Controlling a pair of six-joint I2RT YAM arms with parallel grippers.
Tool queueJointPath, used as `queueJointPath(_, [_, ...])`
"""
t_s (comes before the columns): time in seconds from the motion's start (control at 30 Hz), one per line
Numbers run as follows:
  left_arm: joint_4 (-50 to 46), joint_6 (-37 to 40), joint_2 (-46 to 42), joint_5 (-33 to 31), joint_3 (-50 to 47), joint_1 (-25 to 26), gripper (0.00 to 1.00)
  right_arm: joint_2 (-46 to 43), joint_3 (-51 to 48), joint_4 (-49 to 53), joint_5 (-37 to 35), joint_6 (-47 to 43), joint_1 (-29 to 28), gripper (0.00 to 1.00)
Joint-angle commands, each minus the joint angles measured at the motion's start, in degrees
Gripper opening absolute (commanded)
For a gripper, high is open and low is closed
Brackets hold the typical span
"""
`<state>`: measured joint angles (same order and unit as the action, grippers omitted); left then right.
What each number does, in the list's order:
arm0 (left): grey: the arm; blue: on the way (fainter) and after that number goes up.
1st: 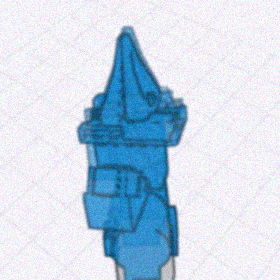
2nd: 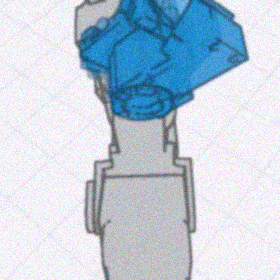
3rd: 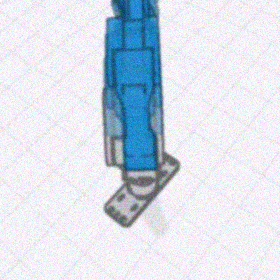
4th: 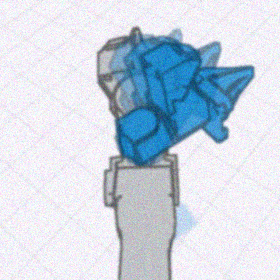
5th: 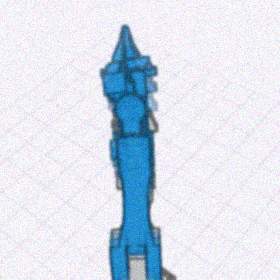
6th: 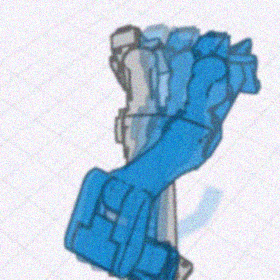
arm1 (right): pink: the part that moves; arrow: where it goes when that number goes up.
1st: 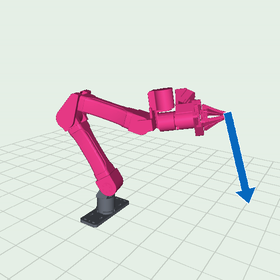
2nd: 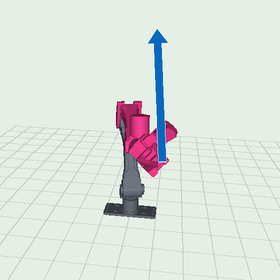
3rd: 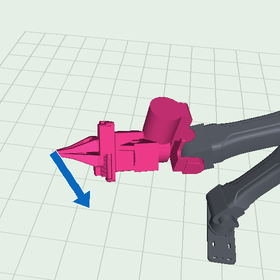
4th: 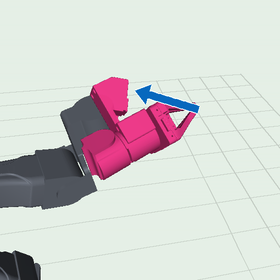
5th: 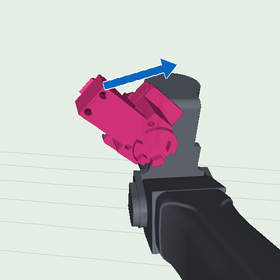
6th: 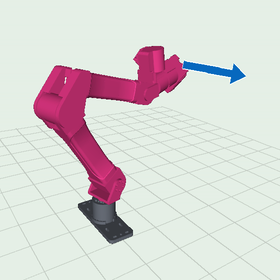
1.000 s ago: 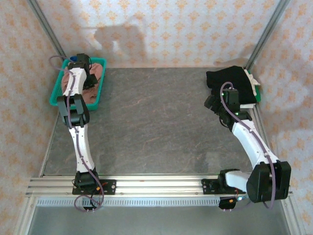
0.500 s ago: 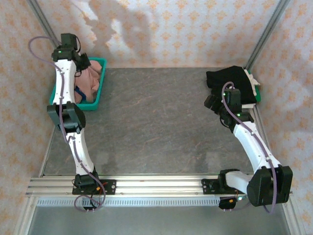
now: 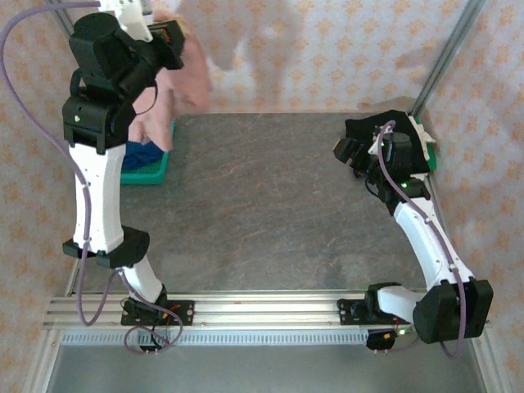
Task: Fold and stack the t-shirts
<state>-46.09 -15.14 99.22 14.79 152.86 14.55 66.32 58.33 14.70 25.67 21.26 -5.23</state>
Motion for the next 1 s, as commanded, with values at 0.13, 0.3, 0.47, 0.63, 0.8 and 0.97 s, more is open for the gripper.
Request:
queueJointPath(0.13, [4.2, -0.1, 1.4, 5.5, 0.0, 4.3, 0.00, -1.7, 1.2, -1.8, 3.3, -0.4, -0.4, 0.84])
queueJointPath(0.3, [4.6, -0.7, 1.9, -1.5, -14.3, 4.0, 0.13, -2.2, -1.4, -1.9, 4.2, 0.1, -0.4, 0.84])
queueJointPath(0.47, [5.6, -5.5, 4.5, -3.6, -33.7, -0.6, 0.70, -1.8, -5.5, 0.7, 2.5, 0.7, -0.5, 0.86])
queueJointPath(0.63, [10.2, -7.3, 2.4, -5.4, -54.8, -2.4, 0.82, -0.2, -9.5, 6.2, -6.2, -0.9, -6.4, 0.87])
queueJointPath(0.8, [11.6, -5.0, 1.6, -5.7, -64.2, 5.3, 0.82, 5.8, -10.5, 8.5, -10.1, -1.2, -11.0, 0.86])
queueJointPath(0.97, [12.4, -2.6, 7.1, -6.0, -65.3, 15.6, 0.82, 9.6, -10.3, 10.3, -14.2, 0.4, -11.6, 0.81])
